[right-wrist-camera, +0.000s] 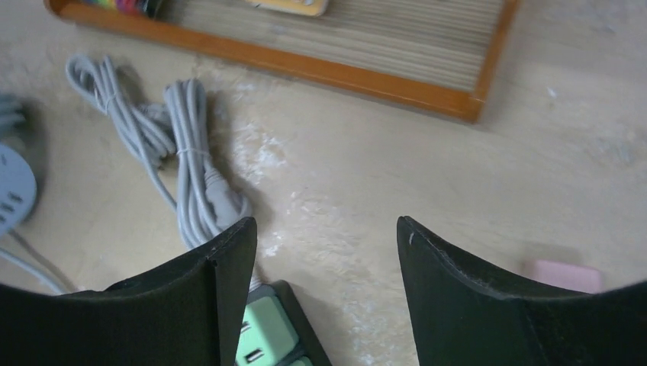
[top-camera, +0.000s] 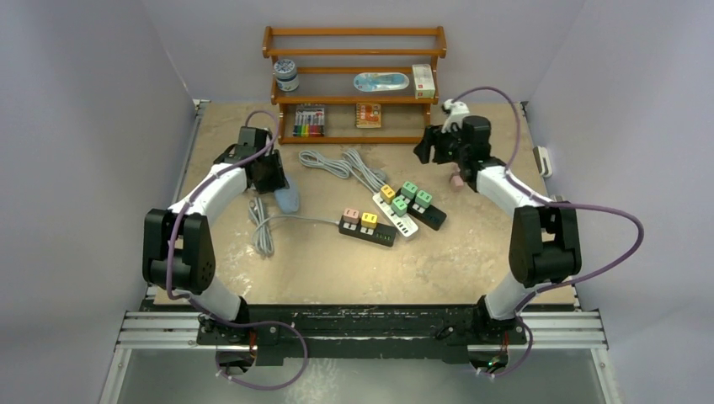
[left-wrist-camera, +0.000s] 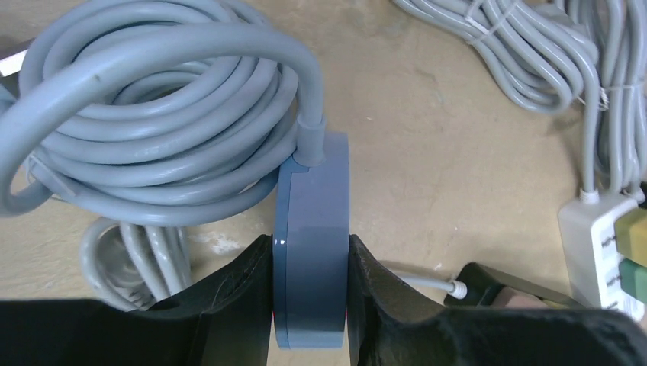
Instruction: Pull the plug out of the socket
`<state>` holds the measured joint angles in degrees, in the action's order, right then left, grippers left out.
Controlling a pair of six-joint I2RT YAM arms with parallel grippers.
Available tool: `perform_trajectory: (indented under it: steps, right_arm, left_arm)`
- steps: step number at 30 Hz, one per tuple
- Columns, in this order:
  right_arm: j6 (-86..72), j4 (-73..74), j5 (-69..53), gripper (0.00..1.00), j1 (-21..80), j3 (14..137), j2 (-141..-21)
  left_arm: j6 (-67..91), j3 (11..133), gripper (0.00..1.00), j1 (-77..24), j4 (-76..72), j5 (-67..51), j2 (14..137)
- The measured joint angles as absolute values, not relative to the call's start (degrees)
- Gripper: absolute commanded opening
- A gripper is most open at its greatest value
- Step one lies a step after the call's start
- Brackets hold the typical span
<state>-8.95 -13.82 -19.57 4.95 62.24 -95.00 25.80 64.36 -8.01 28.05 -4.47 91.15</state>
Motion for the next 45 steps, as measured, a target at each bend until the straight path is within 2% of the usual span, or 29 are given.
perform_trajectory:
  steps: [6,8,17,28,31,36,40,43,45]
  right_arm:
    - [1.13,-10.98,-13.41,0.70,16.51,62.43,-93.54]
    - [3.60,-10.09,-13.67,0.71,19.46,62.35,-92.51]
    - [13.91,-3.62,-20.47,0.75,32.42,63.86,-91.39]
    - [19.20,1.04,-25.19,0.76,39.64,63.86,-93.06]
    - [19.94,1.54,-24.99,0.76,40.82,63.86,-94.94]
    - [20.93,3.14,-23.03,0.75,41.39,63.86,-98.52]
    - [21.30,4.08,-21.34,0.70,41.78,63.86,-100.62]
    - [21.63,4.43,-19.49,0.56,42.50,64.20,-102.19]
    - [21.47,4.51,-18.72,0.42,43.00,64.58,-103.24]
  left_arm:
    - [25.41,65.91,0.66,-7.81,30.33,1.26,91.83]
    - [25.41,65.91,0.70,-7.51,30.94,2.52,91.61]
    - [26.26,69.04,0.76,-7.14,32.91,6.68,87.35]
    - [28.71,70.50,0.80,-4.91,34.26,8.97,83.99]
    - [28.71,70.37,0.80,-4.86,34.02,5.32,83.94]
    - [28.25,67.05,0.80,-4.89,30.20,-9.72,81.10]
    - [27.92,64.34,0.79,-5.08,26.15,-22.57,76.77]
    - [27.86,64.12,0.71,-5.56,24.91,-26.37,76.47]
    - [28.05,63.79,0.69,-5.65,24.80,-26.39,77.82]
